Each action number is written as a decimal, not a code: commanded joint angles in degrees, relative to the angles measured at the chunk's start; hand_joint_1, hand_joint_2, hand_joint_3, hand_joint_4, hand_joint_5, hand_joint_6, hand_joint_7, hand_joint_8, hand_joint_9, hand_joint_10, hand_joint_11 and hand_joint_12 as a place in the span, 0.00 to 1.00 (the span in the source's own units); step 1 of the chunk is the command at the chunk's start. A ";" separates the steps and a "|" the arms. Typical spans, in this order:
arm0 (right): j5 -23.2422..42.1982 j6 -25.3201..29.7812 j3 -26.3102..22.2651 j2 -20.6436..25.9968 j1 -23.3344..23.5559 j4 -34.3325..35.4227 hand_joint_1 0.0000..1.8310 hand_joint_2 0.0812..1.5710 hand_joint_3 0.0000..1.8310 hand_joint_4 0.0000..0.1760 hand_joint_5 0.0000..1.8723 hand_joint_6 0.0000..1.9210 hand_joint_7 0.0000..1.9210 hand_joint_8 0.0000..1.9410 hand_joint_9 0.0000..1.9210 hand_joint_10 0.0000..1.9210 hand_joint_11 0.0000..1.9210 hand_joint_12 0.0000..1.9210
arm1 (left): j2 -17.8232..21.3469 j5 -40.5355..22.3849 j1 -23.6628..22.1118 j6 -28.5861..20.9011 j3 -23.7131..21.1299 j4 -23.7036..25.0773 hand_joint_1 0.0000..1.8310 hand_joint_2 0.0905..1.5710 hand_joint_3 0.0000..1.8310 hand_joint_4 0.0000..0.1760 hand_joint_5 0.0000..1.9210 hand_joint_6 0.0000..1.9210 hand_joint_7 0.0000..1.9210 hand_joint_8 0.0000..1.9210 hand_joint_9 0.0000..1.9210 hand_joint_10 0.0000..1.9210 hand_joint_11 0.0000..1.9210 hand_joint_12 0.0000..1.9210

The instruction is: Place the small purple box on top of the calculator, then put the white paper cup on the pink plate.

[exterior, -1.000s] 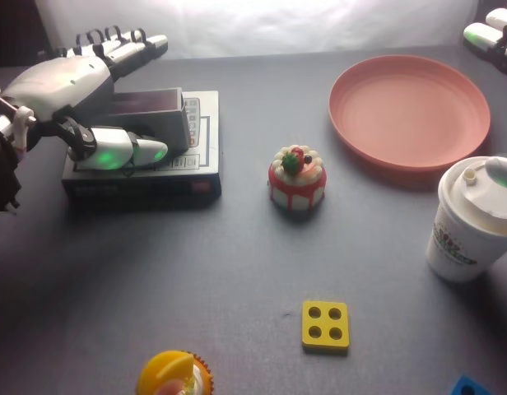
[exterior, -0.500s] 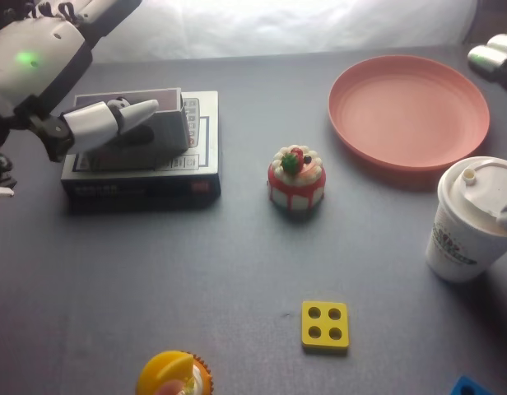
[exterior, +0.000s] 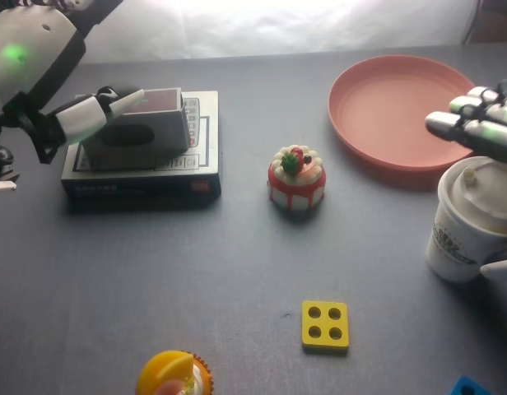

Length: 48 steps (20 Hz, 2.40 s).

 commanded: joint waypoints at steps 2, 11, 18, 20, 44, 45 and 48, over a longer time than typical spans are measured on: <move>3.32 0.16 1.43 -1.42 1.88 0.15 0.44 0.53 0.00 0.10 0.00 0.00 0.00 0.00 0.00 0.00 0.00 0.93 | 0.20 -7.45 -0.35 -0.23 -0.43 0.34 0.65 0.73 0.00 0.60 0.05 0.01 0.00 0.00 0.00 0.00 0.00 0.00; -0.56 0.15 3.87 -4.06 3.17 0.05 0.61 0.68 0.00 0.00 0.18 0.23 0.23 0.35 0.18 0.70 0.12 0.98 | 0.18 -8.04 0.18 -0.72 -0.43 -0.05 0.68 0.75 0.00 0.39 0.07 0.02 0.00 0.00 0.00 0.00 0.00 0.00; 2.83 0.15 3.10 -2.37 6.90 -1.66 0.63 0.66 0.00 0.00 0.14 0.61 0.17 0.69 0.22 0.91 0.26 1.00 | 0.25 -8.83 1.69 -1.41 -0.35 -1.05 0.59 0.80 0.02 0.29 0.07 0.02 0.00 0.00 0.00 0.00 0.00 0.00; 5.44 0.15 2.75 -1.27 8.38 -2.03 0.67 0.66 0.00 0.00 0.14 0.58 0.17 0.69 0.18 0.89 0.20 1.00 | 0.28 -8.94 1.74 -1.51 -0.38 -1.06 0.59 0.80 0.01 0.22 0.07 0.01 0.00 0.00 0.00 0.00 0.01 0.00; -19.63 -11.78 35.25 -25.26 27.55 22.34 0.56 0.68 0.00 0.00 0.15 0.40 0.17 0.39 0.13 0.69 0.14 0.96 | -1.87 -11.96 4.44 -4.79 0.94 -2.47 0.46 0.90 0.00 0.49 0.05 0.00 0.00 0.00 0.00 0.00 0.00 0.00; -19.84 -11.78 35.50 -25.34 27.36 23.13 0.57 0.67 0.00 0.00 0.13 0.41 0.16 0.39 0.13 0.67 0.12 0.95 | -1.87 -11.98 4.44 -4.79 0.91 -2.45 0.48 0.90 0.00 0.42 0.05 0.00 0.00 0.00 0.00 0.00 0.00 0.00; -20.89 -11.78 36.93 -26.35 26.30 25.26 0.56 0.67 0.00 0.00 0.11 0.21 0.17 0.18 0.10 0.53 0.04 0.89 | -2.07 -11.75 4.44 -4.84 1.09 -2.45 0.48 0.89 0.00 0.53 0.05 0.00 0.00 0.00 0.00 0.00 0.00 0.00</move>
